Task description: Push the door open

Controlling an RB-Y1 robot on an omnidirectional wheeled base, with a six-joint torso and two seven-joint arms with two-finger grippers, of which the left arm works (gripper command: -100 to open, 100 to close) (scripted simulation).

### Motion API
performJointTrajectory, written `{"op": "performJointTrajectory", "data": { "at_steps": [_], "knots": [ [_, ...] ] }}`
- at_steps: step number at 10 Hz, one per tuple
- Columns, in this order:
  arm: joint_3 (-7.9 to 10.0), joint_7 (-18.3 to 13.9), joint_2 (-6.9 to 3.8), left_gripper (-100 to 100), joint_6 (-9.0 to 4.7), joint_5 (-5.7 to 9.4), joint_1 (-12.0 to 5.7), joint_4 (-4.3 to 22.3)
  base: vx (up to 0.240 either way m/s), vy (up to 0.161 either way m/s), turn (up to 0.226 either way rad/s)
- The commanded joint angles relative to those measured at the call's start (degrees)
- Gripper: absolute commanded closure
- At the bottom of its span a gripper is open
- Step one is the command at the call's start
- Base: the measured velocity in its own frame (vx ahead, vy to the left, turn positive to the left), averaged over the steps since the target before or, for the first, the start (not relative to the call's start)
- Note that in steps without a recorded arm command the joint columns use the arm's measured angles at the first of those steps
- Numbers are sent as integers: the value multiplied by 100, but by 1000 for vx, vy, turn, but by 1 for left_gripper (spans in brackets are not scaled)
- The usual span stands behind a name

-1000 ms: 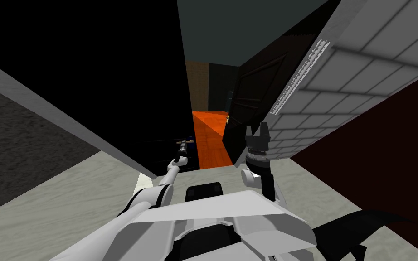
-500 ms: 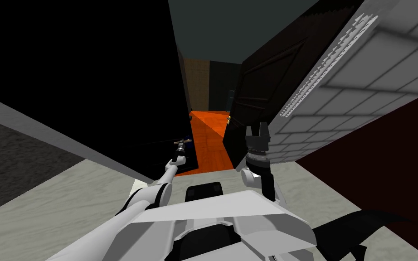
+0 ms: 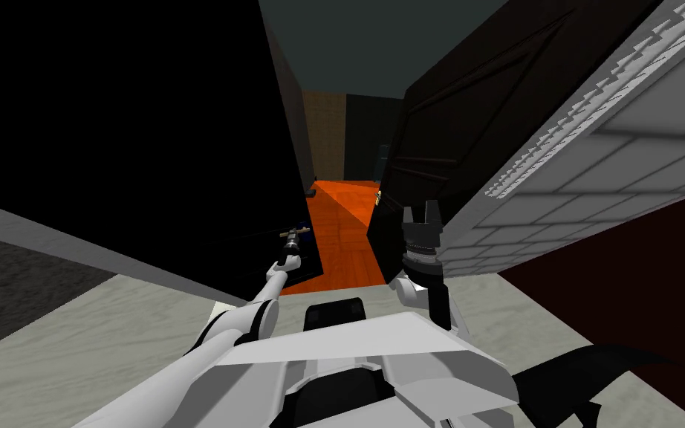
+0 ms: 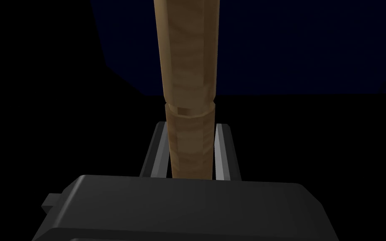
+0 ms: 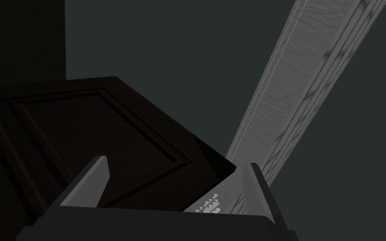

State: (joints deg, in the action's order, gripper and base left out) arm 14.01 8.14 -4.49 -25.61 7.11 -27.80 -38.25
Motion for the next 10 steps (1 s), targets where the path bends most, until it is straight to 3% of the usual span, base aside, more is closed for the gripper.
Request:
{"op": "performJointTrajectory", "data": {
  "at_steps": [1,5,10],
  "knots": [
    [187,60,-106,100,-100,61,-8,106,126,-65,74],
    [363,120,-165,100,-101,124,14,107,158,-99,70],
    [721,241,-259,100,-103,254,59,109,190,-101,75]
  ]
}}
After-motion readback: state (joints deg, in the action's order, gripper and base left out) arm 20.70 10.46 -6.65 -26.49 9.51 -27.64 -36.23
